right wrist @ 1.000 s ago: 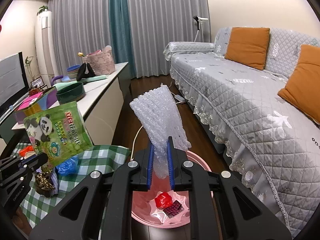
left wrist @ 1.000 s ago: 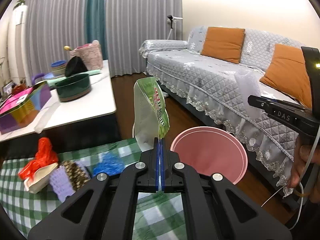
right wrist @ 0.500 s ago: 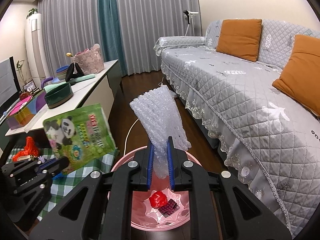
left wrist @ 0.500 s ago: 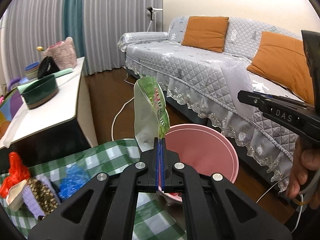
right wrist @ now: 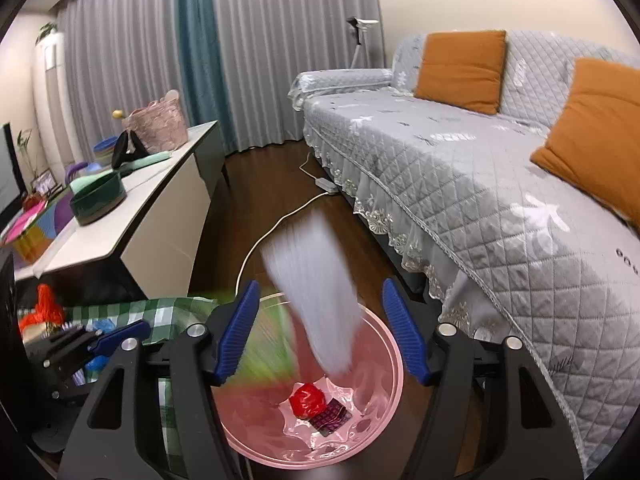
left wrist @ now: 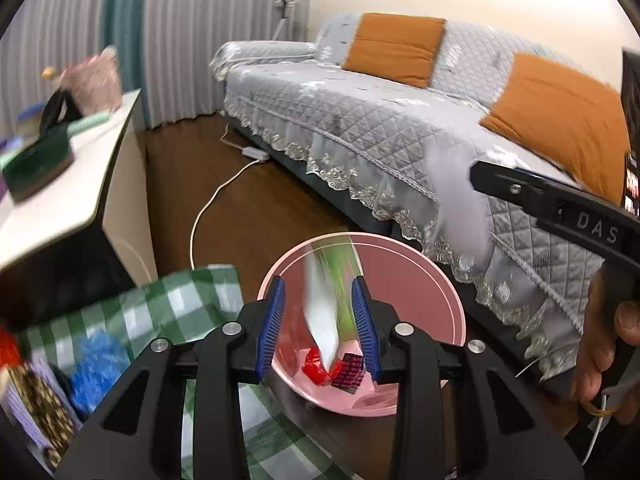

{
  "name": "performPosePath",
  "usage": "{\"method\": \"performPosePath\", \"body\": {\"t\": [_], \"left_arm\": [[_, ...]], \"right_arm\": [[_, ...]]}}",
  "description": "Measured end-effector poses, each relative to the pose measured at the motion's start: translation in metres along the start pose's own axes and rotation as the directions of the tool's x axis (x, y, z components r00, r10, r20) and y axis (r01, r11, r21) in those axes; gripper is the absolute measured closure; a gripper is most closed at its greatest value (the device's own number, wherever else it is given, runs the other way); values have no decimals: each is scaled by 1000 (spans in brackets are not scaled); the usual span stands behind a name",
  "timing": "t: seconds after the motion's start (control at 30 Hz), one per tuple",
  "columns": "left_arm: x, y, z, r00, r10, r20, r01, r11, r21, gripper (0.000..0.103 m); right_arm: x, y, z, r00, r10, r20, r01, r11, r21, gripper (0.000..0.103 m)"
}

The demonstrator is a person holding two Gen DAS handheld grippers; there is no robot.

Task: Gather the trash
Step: 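Open both tools to drop the bubble wrap and panda packet into the bucket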

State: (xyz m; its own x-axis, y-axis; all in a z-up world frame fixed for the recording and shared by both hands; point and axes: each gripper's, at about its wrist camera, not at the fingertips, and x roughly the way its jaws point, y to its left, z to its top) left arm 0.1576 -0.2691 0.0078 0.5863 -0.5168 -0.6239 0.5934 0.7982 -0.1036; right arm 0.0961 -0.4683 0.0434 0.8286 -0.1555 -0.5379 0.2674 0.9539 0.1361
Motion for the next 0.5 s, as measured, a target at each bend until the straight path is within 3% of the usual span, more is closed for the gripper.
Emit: {"method": "performPosePath", "body": {"t": [0.2, 0.5], "left_arm": [[-19, 9, -22, 1000, 9, -13, -10, 999, -31, 69], [-93, 35, -44, 997, 64, 43, -61, 996, -68, 80]], "right_arm": [[-2, 2, 2, 1000, 17, 3, -17, 1000, 17, 38], [-23, 34, 6, 994, 100, 47, -100, 995, -8, 39]]}}
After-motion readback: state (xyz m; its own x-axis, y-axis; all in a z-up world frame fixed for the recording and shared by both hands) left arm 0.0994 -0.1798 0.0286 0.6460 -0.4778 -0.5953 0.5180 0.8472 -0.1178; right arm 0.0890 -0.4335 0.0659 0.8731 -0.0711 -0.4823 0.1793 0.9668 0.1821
